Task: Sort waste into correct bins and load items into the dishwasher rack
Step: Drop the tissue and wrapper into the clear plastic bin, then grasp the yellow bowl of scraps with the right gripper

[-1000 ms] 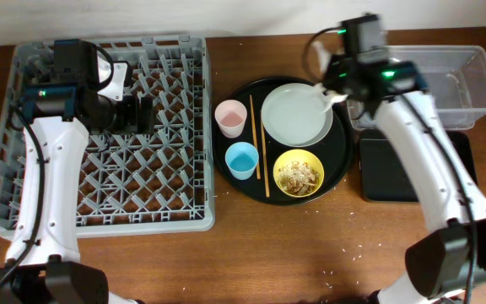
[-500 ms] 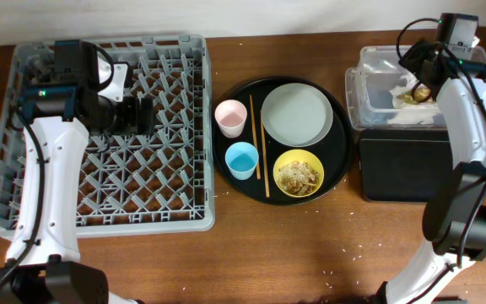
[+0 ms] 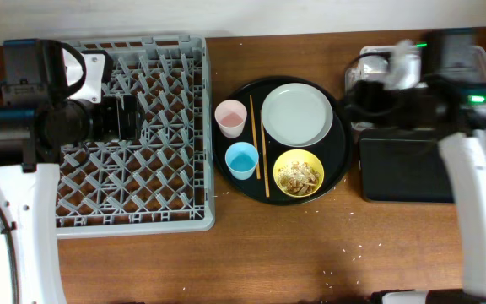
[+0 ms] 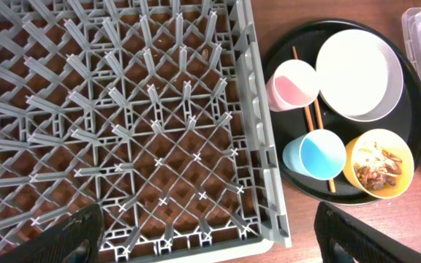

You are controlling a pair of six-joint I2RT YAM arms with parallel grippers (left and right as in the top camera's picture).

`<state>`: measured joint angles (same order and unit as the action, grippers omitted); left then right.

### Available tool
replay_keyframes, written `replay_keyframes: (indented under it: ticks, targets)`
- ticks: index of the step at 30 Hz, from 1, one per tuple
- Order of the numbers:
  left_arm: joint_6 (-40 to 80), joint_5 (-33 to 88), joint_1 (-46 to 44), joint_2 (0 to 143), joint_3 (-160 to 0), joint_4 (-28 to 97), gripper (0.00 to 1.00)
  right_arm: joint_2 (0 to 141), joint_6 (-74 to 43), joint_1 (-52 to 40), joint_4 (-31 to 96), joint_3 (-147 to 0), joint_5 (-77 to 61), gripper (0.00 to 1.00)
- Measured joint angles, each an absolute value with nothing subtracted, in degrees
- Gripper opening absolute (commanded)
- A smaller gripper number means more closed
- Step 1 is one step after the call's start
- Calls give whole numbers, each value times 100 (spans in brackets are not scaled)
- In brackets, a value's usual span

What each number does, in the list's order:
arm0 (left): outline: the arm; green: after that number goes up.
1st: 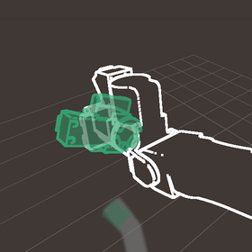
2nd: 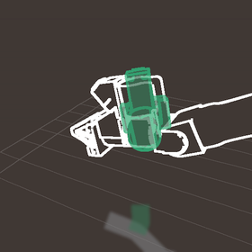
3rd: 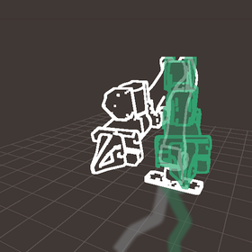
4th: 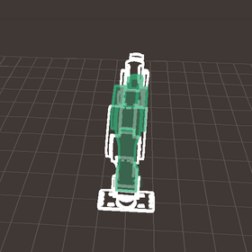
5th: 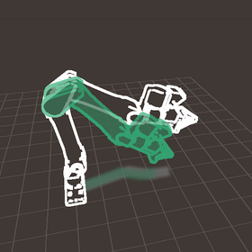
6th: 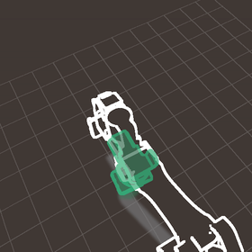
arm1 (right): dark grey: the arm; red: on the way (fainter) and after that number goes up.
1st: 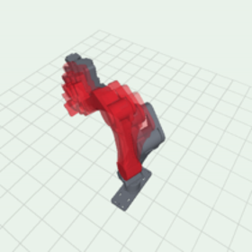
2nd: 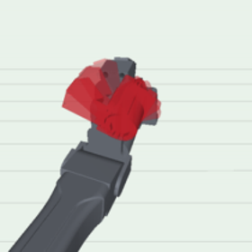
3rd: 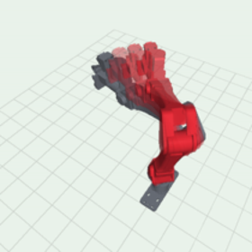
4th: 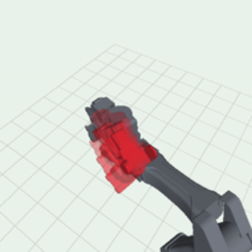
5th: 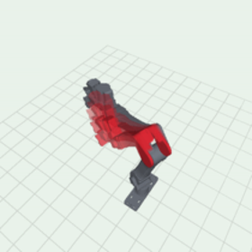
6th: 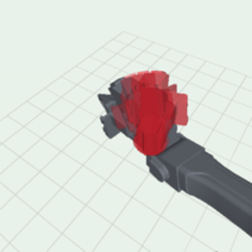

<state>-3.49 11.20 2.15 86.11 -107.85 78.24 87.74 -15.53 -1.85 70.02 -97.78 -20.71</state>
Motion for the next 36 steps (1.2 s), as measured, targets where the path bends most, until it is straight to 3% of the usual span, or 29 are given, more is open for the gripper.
replay_keyframes:
  ticks: [1,7,14,19,22,25,31,36]
  targets:
    - [-349,1120,215,8602,-10785,7824,99,8855,-1745,-537,6805,-9588,-1782,70]
    - [-353,803,211,8615,-10785,7822,99,9948,-2753,-2064,5201,-8254,-873,57]
    - [-355,703,211,8615,-10785,7826,99,11050,-3264,-2331,4772,-8141,-646,42]
    - [-355,703,211,8615,-10785,7826,99,11183,-3573,-2351,4775,-7968,-639,39]
    - [-355,703,211,8615,-10785,7828,99,11295,-3717,-2517,4757,-7926,-622,15]
    - [-355,703,211,8615,-10785,7828,99,11312,-3791,-2600,4777,-7924,-628,4]
    - [-355,703,211,8615,-10785,7828,99,11277,-3857,-2593,5028,-7975,-580,4]
    - [-355,703,211,8615,-10785,7835,99,11104,-3354,-2185,6292,-8674,-1052,4]
